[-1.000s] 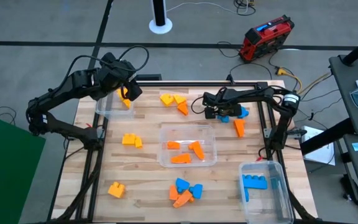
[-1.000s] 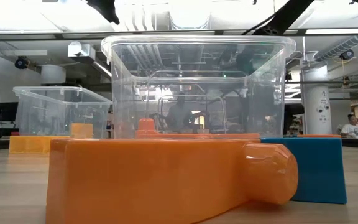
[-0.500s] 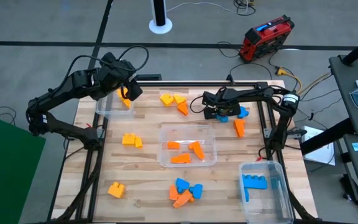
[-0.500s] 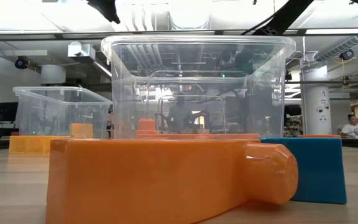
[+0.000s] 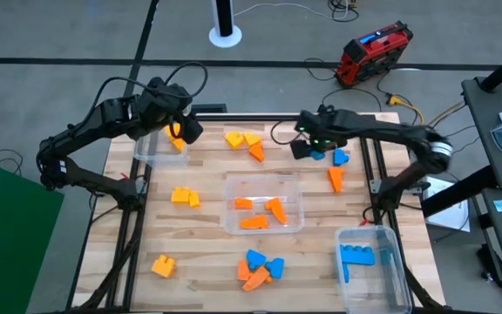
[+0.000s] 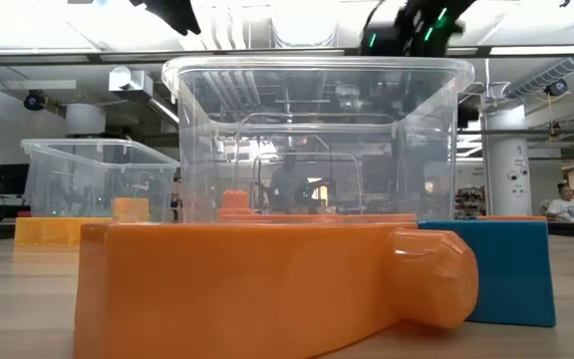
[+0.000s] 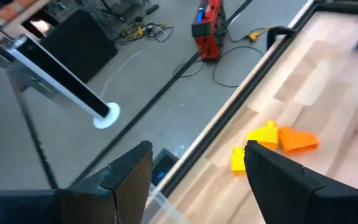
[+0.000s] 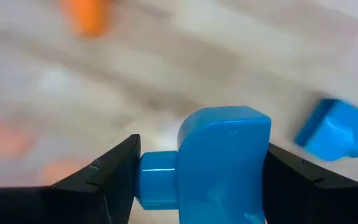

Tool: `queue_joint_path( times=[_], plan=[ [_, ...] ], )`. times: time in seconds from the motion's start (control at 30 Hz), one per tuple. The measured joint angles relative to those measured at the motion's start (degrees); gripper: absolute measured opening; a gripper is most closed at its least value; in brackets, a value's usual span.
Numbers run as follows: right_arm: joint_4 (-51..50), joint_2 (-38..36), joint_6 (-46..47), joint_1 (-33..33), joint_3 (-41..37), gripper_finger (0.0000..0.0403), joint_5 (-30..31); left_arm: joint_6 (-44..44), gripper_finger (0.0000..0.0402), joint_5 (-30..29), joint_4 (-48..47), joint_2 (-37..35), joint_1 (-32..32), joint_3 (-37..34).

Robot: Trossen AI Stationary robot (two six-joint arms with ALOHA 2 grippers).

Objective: Sort blocks
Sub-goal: Put the blue game piece into the bottom right transparent bin

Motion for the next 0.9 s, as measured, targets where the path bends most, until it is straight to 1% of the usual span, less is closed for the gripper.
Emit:
queue_joint_path(
  times=[0.1,0.2,0.33,0.43,0.57,0.7,0.8,0.9],
  plan=[
    [-0.39,-7.34,-1.77,4.86,-0.02,0.0251,-4.13,-2.17,0.0230,1.79,0.02,0.00,-0.03,0.00],
    [-3.44,-14.80,-0.53,12.01,-0.11,0.0251,-6.16,-4.22,0.0230,3.63,0.03,0.00,-0.26,0.00],
    [-7.33,-22.55,0.58,25.54,-0.13,0.0251,-6.34,-7.32,0.0230,5.62,0.01,0.00,-0.71,0.00],
    [-8.52,-25.58,2.90,37.44,-0.16,0.0251,-6.94,-8.88,0.0230,7.74,0.04,0.00,-1.29,0.00],
    [-9.40,-26.34,6.73,51.97,-0.20,0.0251,-6.66,-12.42,0.0230,11.33,0.00,0.00,-2.42,0.00],
    [-10.28,-24.30,12.80,64.42,-0.79,0.0251,-6.87,-16.79,0.0230,15.27,-0.02,0.00,-4.03,0.00],
    [-10.33,-21.90,18.43,72.14,-1.05,0.0251,-6.70,-20.31,0.0230,17.26,-0.12,0.00,-5.82,0.00],
    [-10.31,-18.65,24.56,77.89,-1.07,0.0251,-6.66,-23.45,0.0230,17.50,-0.62,-0.07,-7.90,0.00]
  ],
)
